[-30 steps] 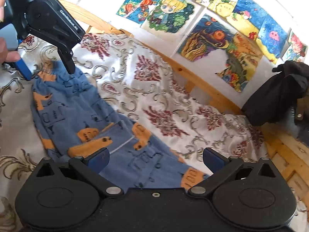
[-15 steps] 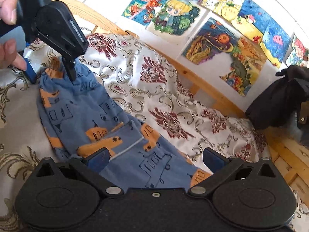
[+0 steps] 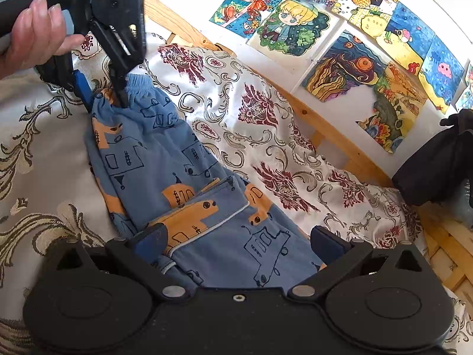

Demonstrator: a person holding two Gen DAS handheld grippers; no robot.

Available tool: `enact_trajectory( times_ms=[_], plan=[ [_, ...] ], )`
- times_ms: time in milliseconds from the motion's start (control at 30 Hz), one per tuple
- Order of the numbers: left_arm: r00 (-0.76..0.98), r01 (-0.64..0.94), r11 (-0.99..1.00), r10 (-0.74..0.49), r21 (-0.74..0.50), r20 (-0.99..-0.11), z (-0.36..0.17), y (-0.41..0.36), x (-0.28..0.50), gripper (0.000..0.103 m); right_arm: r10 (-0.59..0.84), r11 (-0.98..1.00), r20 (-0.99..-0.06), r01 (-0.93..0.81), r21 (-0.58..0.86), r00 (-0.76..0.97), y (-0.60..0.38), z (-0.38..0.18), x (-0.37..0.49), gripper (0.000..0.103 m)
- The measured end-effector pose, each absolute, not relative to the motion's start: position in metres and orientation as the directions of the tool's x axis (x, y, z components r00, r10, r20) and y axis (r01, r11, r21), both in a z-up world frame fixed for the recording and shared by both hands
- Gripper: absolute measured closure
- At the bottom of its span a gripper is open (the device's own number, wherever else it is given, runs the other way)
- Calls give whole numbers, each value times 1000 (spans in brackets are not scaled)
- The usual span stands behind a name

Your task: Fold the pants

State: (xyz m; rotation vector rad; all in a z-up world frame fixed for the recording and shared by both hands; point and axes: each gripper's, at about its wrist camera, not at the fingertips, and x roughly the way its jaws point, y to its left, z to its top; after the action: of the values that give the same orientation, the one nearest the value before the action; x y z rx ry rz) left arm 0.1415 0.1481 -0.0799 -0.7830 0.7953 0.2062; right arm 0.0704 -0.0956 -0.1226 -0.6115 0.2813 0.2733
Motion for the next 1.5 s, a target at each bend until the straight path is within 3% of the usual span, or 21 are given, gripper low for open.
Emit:
enact_trajectory(
  times_ms=[300, 400, 533, 767, 1000, 1100, 1267, 1500],
  plan=[
    [689, -492, 643, -125, -587, -713, -93, 159, 145, 67, 171, 781, -329, -331, -529, 929, -96, -125, 67, 1],
    [673, -517, 637, -109, -571, -731, -95, 162, 145, 83, 174, 782, -326, -332, -528, 929, -97, -124, 68, 1],
    [684, -492, 669, -99, -557, -723, -91, 158, 142, 91, 181, 788, -322, -333, -519, 929, -98, -123, 68, 1],
    [774, -306, 848, -44, -433, -632, -54, 118, 139, 93, 164, 868, -306, -285, -407, 938, -121, -83, 79, 1],
    [841, -40, 950, -136, -310, -524, -18, 59, 133, 93, 171, 949, -451, -269, -162, 876, -211, -34, 103, 1],
    [856, 106, 980, -176, -168, -487, -6, 16, 124, 93, 218, 960, -493, -277, -48, 842, -255, -24, 112, 1],
    [843, 329, 944, -286, 14, -456, -3, -64, 107, 93, 315, 948, -507, -291, 128, 802, -312, -22, 125, 13],
    [778, 452, 880, -307, 148, -549, -48, -150, 103, 93, 419, 893, -522, -236, 382, 742, -347, -48, 147, 38]
  ],
)
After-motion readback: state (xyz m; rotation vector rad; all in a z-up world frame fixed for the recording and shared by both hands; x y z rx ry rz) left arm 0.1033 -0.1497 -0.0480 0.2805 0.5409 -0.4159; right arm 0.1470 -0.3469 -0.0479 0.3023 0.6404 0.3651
